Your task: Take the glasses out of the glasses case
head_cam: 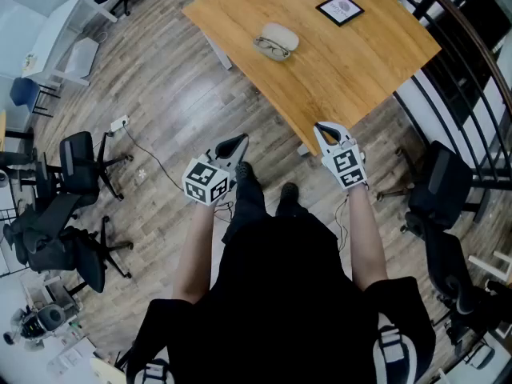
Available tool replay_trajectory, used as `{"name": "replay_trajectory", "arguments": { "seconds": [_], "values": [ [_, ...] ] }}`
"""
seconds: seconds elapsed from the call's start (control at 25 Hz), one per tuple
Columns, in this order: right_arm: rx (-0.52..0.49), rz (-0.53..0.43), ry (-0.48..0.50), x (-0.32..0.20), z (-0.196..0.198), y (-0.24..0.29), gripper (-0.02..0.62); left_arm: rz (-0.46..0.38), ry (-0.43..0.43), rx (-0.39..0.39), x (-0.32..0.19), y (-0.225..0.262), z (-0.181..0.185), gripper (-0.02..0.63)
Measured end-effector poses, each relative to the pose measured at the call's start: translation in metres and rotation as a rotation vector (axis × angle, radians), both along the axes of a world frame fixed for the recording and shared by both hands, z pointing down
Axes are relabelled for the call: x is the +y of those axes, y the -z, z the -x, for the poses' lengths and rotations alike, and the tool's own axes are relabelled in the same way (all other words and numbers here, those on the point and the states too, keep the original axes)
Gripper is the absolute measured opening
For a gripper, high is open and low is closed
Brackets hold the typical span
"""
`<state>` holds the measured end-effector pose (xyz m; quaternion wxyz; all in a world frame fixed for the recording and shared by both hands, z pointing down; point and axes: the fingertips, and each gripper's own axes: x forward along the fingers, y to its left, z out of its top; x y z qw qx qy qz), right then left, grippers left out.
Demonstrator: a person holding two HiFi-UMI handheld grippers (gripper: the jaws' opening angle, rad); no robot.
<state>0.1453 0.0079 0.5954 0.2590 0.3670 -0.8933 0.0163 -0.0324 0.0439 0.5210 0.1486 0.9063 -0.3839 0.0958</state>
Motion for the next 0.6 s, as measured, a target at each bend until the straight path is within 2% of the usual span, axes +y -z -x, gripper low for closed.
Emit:
{"name": "replay_trajectory", "arguments": {
  "seconds": [0.44, 0.6],
  "values": [
    [0.009, 0.019, 0.009, 0.01, -0.015, -0.006, 0.008, 0.008, 0.013, 0.018, 0.008, -0.003, -0.014, 0.021],
    [-0.017, 0.031, 0.017, 0.011, -0.015, -0.006, 0.008, 0.004, 0.021, 0.02, 0.009, -0.003, -0.014, 0.021]
  ]
}}
